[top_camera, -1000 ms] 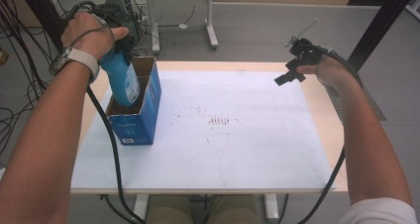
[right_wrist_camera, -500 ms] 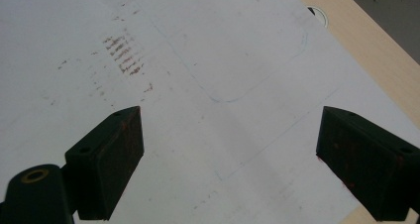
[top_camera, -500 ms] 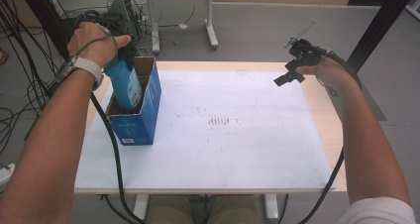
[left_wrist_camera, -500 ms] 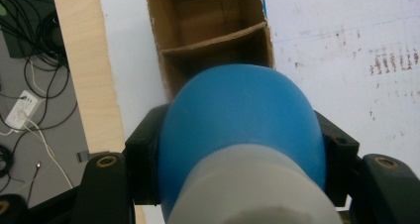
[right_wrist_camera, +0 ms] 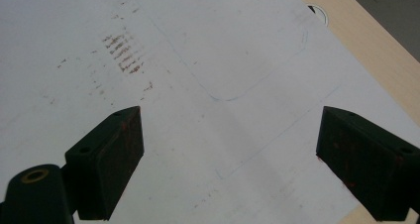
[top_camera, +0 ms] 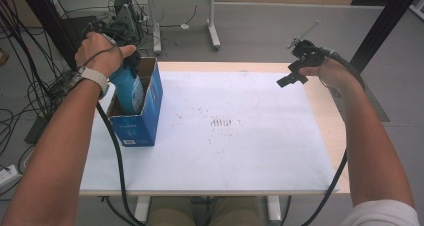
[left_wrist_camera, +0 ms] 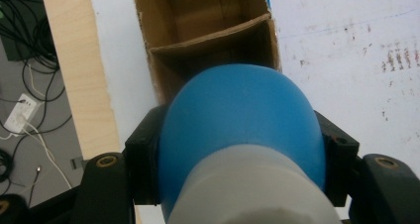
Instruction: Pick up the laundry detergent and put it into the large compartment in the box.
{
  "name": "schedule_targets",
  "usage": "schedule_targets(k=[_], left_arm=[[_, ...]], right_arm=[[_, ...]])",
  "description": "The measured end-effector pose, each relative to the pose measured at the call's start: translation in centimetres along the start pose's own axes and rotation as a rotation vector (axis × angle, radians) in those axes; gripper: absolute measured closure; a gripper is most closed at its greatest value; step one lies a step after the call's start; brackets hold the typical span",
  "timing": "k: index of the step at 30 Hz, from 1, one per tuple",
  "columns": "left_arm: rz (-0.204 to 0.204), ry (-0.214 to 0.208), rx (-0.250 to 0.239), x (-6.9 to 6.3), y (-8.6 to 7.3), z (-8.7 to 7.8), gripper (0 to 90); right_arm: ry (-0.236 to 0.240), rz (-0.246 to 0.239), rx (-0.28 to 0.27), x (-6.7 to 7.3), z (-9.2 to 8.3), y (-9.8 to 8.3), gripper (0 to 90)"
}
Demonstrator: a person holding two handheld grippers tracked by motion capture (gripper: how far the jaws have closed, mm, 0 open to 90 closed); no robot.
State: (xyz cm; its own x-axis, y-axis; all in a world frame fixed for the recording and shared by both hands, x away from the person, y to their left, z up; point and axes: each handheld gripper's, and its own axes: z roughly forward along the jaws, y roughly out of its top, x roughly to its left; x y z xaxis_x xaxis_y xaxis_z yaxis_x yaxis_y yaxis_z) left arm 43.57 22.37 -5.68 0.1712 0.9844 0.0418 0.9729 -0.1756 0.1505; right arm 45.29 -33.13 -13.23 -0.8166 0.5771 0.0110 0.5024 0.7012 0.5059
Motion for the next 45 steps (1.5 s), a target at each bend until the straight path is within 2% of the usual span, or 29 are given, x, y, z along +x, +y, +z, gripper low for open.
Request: schedule_targets(k=[20, 24, 45], left_arm=[[-0.010, 0.013, 0.012, -0.4, -0.1, 3.1, 37.2], [-0.001, 0.014, 0.020, -0.4, 0.0, 3.8, 37.2], [-0.003, 0.014, 0.024, -0.1, -0.1, 5.9, 37.2]], right_arm=[[-0.002, 0.011, 0.000, 0.0, 0.1, -0.3, 11.1], [-0.002, 0.013, 0.004, -0.1, 0.1, -0.5, 11.1], [-0.001, 0.022, 0.010, -0.2, 0.5, -0.4, 11.1]])
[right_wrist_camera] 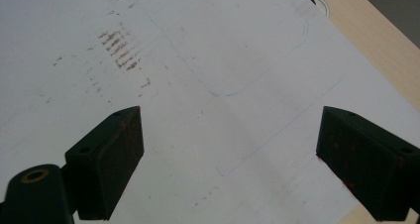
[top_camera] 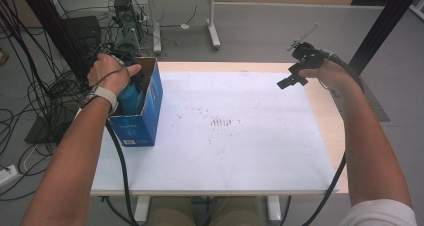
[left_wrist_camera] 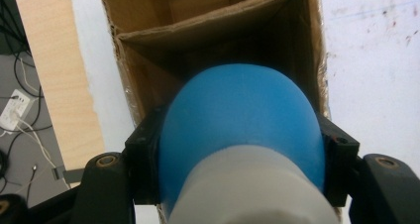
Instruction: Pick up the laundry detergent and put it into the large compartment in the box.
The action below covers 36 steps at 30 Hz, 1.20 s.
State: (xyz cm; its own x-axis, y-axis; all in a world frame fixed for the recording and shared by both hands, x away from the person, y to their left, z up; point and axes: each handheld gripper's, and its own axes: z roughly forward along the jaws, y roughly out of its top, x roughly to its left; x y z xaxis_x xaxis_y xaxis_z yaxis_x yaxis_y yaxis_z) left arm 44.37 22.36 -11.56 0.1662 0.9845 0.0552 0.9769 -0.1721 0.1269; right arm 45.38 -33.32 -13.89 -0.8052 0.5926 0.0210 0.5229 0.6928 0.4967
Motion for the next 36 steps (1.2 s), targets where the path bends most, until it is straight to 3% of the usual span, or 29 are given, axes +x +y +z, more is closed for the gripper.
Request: schedule_targets(k=[36], left_arm=[[0.008, -0.010, 0.012, 0.1, -0.1, 2.4, 37.2]], right_arm=[[0.006, 0.011, 0.004, -0.3, 0.5, -0.5, 11.1]])
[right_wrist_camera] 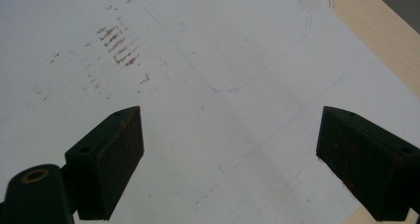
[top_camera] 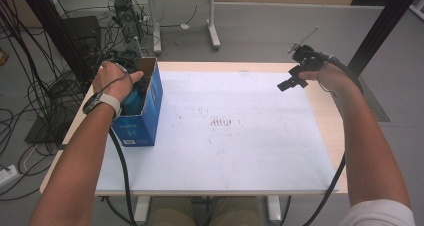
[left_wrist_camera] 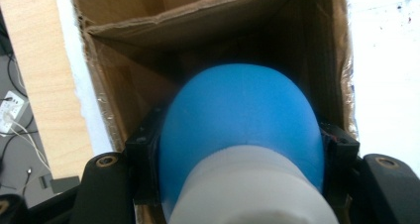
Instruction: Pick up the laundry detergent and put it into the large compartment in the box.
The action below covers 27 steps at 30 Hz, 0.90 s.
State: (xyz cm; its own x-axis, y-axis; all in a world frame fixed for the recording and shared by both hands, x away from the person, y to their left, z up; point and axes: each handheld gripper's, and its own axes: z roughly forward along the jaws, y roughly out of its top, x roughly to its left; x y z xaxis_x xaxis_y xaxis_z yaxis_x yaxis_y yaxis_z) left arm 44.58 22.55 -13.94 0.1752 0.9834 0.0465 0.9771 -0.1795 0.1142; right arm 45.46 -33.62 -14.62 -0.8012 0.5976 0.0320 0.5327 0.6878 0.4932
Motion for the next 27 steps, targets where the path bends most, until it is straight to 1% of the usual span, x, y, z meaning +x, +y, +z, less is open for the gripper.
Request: schedule_targets(k=[7, 13, 15, 27], left_arm=[[0.001, 0.000, 0.012, 0.2, 0.1, 0.8, 37.1], [0.000, -0.006, 0.013, 0.4, -0.2, 1.5, 37.1], [-0.001, -0.007, 0.006, 0.5, -0.3, 1.5, 37.1], [0.005, -0.007, 0.007, 0.4, -0.2, 1.5, 37.0]], right_arm=[[0.001, 0.001, 0.003, -0.1, 0.1, 0.0, 11.1], [0.003, 0.002, 0.005, -0.1, 0.3, 0.0, 11.1], [0.002, 0.001, 0.006, -0.1, 0.3, 0.0, 11.1], [0.001, 0.008, 0.005, -0.1, 0.2, -0.3, 11.1]])
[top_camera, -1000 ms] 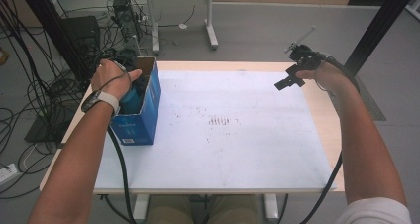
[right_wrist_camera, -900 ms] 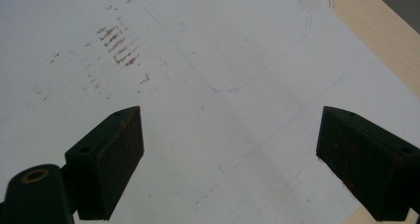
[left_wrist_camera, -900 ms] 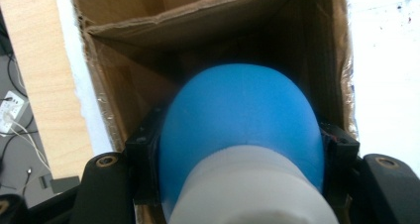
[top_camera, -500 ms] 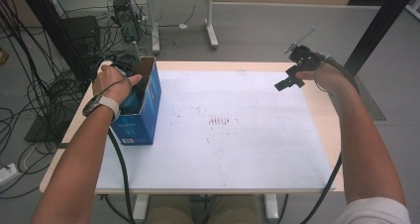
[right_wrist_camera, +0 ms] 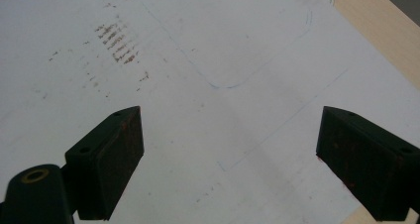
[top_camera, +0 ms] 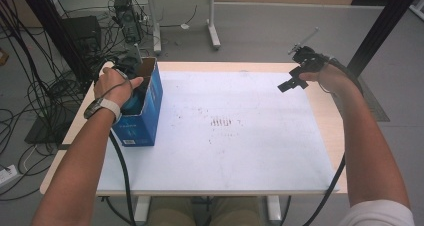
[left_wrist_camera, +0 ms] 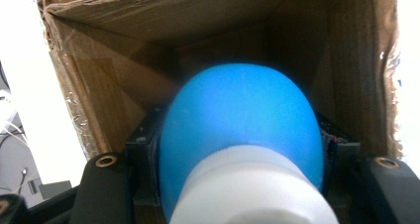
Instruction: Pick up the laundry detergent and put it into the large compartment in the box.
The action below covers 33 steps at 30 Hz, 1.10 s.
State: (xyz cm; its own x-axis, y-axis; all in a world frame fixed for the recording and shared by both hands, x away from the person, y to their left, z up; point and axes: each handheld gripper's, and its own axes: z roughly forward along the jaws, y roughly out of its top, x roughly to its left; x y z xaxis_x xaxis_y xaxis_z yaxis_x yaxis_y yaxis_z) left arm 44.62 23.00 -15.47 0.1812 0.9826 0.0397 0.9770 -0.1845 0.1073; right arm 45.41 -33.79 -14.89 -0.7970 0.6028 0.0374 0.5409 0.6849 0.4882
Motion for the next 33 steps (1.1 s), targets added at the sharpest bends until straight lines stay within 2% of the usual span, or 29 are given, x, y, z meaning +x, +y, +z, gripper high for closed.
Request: schedule_targets(k=[33], left_arm=[[-0.007, -0.005, -0.001, 0.20, -0.13, 0.01, 37.0]], right_arm=[[-0.002, -0.001, -0.005, 0.05, -0.16, -0.13, 11.1]])
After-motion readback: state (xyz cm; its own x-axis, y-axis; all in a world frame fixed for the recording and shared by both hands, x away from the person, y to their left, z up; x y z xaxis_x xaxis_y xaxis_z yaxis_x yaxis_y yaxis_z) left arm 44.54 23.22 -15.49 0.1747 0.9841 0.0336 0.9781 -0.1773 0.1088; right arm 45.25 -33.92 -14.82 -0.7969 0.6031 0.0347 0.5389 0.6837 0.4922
